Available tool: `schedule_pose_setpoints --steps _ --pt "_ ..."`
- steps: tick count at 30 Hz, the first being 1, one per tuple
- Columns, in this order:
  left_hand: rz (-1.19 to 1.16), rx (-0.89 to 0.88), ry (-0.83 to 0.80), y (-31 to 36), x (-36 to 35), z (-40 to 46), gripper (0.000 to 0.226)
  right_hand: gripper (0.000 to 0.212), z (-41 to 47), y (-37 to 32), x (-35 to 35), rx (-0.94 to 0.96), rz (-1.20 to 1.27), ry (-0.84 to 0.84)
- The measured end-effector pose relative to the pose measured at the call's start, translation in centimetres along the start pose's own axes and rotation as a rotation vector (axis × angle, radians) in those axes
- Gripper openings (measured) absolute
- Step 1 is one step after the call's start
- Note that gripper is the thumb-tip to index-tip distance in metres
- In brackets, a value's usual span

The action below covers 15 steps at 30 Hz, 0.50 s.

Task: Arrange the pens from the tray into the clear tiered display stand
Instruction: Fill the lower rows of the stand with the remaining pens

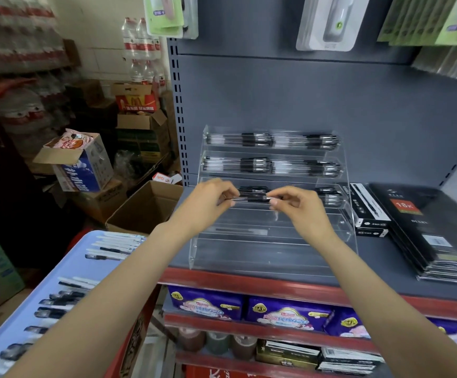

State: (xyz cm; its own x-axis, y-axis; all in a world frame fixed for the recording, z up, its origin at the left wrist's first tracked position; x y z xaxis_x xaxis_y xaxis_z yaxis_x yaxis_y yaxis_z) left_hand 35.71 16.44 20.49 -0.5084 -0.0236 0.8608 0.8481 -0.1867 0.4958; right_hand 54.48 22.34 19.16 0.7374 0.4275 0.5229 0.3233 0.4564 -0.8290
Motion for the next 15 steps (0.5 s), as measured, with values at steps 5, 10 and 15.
schedule_pose_setpoints --steps 5,10,15 --pt "0.147 0.069 -0.033 -0.9 -1.1 -0.8 0.021 0.012 -0.6 1.8 -0.4 -0.066 -0.104 0.037" --pt "0.252 0.073 -0.157 -1.2 -2.3 -1.6 0.028 0.017 -0.1 1.9 -2.2 -0.082 -0.382 -0.020" --pt "0.388 0.088 -0.277 -1.7 -3.4 -1.8 0.037 0.028 0.0 1.9 -3.2 -0.103 -0.504 -0.108"
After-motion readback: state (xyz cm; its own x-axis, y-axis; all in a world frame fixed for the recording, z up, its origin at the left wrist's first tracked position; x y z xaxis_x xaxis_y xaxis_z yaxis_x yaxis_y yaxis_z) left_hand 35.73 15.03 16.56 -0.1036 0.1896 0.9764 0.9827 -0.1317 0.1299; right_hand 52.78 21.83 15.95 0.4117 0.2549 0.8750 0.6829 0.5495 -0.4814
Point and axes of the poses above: each hand's wrist, its own z-axis towards the middle knuckle, its own x-axis out of the back of the hand, y = z × x, the point moved 3 cm from there along z, towards the middle knuckle, and after that the axes turned 14 degrees about -y, right-handed, at the moved point
